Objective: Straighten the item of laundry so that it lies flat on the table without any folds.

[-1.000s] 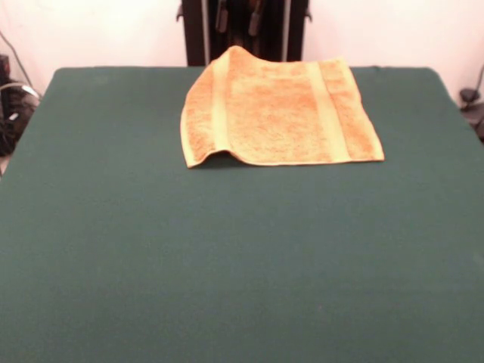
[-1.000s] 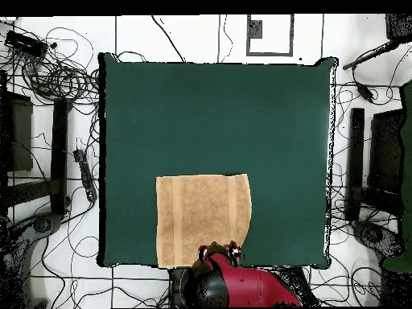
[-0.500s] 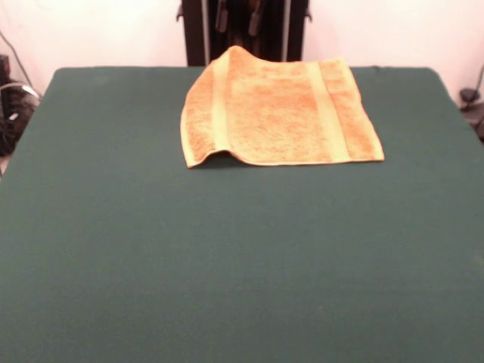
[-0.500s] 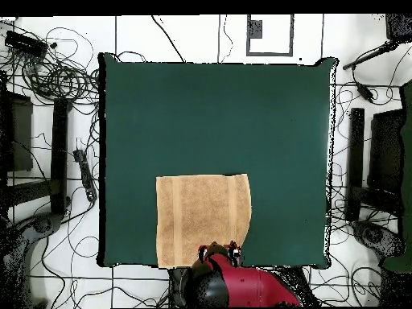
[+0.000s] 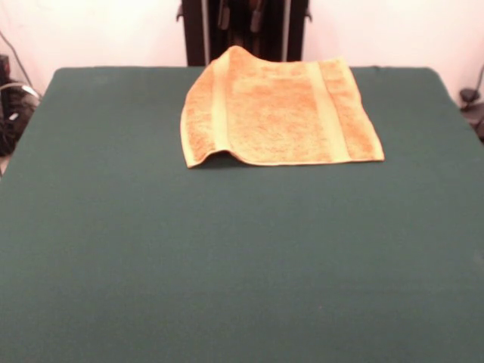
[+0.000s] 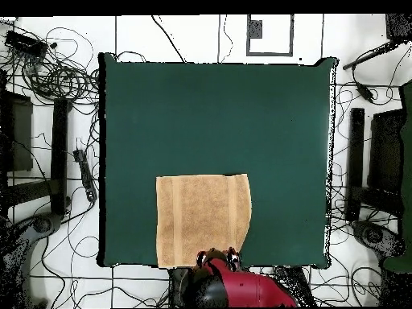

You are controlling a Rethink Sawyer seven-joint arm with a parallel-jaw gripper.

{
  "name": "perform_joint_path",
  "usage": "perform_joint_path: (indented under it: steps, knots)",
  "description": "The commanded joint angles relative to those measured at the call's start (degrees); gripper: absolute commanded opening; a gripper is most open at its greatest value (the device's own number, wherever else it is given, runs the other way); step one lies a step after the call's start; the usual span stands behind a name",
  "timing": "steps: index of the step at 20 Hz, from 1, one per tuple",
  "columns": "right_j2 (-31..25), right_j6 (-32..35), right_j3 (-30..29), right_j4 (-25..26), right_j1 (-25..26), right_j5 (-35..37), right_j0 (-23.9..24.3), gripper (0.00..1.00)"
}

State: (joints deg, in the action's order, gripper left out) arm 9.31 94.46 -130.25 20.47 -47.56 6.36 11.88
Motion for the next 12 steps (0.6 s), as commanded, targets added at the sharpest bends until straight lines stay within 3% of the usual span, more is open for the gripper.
perform_joint_path:
  steps: [1, 12]
  knots:
    - [-4.2, 7.3, -4.9, 1.6, 2.9, -0.2, -0.6, 1.0]
    - [-4.2, 6.9, -10.9, 3.0, -2.6, 0.2, 1.5, 1.0]
